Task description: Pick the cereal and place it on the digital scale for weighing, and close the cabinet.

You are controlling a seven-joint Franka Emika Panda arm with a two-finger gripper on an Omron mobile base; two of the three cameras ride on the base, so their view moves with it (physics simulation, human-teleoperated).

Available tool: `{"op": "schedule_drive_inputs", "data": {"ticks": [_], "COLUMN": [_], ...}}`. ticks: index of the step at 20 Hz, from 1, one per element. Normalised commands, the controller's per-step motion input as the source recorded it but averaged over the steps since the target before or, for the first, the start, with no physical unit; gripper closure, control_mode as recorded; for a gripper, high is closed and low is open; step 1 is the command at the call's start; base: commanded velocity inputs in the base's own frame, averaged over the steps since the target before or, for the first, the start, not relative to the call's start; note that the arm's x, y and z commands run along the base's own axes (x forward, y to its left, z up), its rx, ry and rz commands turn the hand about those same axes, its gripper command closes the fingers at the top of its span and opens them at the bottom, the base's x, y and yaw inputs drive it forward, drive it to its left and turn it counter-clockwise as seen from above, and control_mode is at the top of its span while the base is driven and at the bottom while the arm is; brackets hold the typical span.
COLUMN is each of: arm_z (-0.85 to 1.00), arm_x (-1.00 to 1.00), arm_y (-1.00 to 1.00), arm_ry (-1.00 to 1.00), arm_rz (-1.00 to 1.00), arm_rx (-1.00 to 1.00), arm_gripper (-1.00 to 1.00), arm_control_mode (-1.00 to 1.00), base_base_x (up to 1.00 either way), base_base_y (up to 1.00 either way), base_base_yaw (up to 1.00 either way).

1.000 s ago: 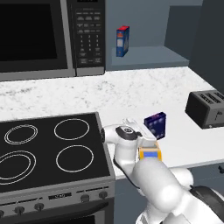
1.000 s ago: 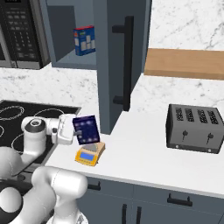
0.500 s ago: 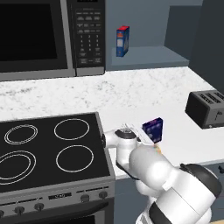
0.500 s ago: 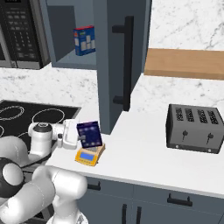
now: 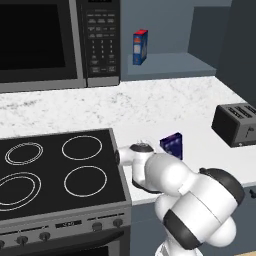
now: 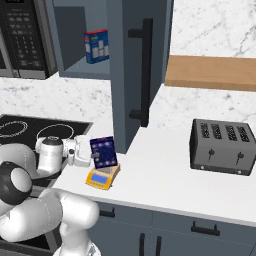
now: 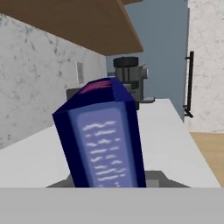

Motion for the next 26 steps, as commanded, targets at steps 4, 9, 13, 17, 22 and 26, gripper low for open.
{"op": "schedule_drive_inputs", "data": {"ticks": [4,9,13,17,22,26], "arm_z": [-0.34,-0.17,0.00,0.00,0.00,0.00], "arm_x": [0.09,-0.05,-0.01,-0.10,-0.28,-0.12], "arm_y": [0.00,0.20,0.19,0.01,0.00,-0.01], "arm_ry": [-0.01,0.02,-0.04,-0.07,0.00,0.01], "arm_rz": [0.00,0.00,0.00,0.00,0.00,0.00], "arm_rx": [0.00,0.00,0.00,0.02,0.00,0.00], "arm_gripper": [1.00,1.00,1.00,1.00,1.00,1.00], "arm_control_mode": [-1.00,-1.00,-1.00,-1.00,-1.00,-1.00], "base_base_x": [0.00,0.00,0.00,0.00,0.00,0.00], "base_base_y": [0.00,0.00,0.00,0.00,0.00,0.00], "base_base_yaw": [0.00,0.00,0.00,0.00,0.00,0.00]}}
